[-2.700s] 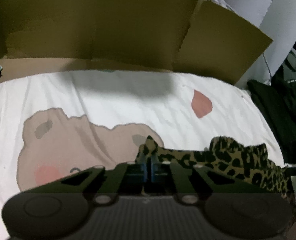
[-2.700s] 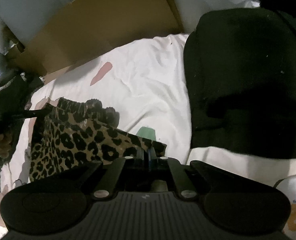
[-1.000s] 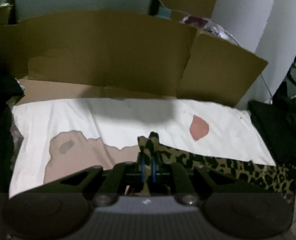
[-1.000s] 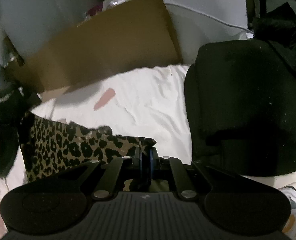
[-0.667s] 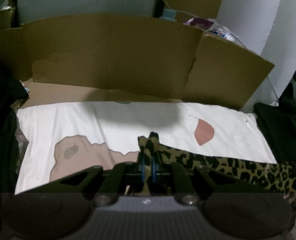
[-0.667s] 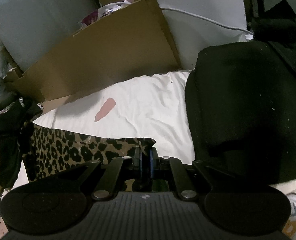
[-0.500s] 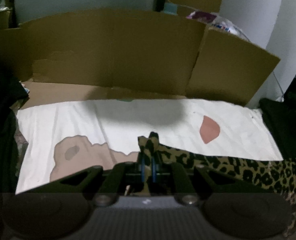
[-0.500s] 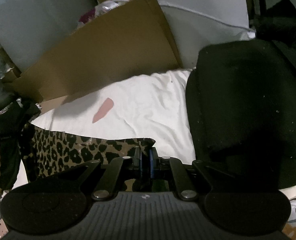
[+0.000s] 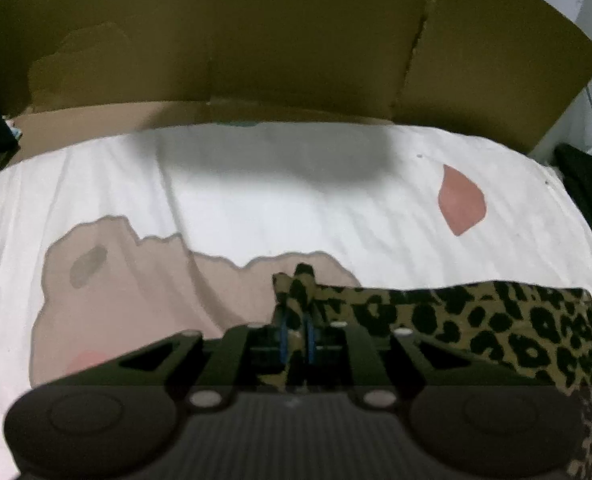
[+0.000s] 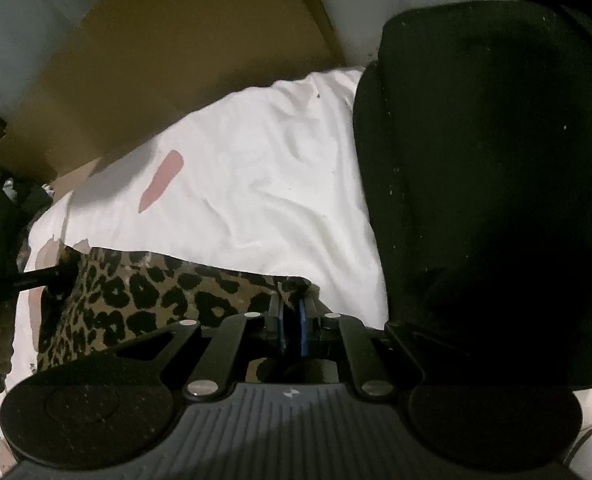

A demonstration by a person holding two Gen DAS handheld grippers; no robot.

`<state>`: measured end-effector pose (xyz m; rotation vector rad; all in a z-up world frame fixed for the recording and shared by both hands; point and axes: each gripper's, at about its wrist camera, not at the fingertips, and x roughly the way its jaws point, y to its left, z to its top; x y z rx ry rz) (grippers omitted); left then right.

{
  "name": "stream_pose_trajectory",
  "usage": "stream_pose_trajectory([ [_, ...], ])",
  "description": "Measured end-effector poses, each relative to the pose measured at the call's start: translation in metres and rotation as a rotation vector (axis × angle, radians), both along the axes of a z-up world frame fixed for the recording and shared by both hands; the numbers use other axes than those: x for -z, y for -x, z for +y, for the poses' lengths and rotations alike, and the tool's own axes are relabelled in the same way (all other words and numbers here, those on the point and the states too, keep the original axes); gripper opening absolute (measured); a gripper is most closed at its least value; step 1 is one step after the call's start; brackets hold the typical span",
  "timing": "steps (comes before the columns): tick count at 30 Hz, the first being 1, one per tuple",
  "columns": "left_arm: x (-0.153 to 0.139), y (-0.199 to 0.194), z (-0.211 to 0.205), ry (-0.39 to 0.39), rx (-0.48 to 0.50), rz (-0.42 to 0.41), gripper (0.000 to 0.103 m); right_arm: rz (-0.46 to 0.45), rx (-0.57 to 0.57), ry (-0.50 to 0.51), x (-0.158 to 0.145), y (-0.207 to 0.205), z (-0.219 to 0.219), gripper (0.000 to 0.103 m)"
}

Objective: Fold clothes

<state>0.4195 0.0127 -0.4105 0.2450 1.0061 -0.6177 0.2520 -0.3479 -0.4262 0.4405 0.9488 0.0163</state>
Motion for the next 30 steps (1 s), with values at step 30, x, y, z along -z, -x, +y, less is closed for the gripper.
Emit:
stream_pose_trajectory([
  [30,-0.028,0.102,-0.072,0.111,0.286,-0.083,0.032,-0.187,-0.275,0.120,-0.015,-0.008,0.104,0.022],
])
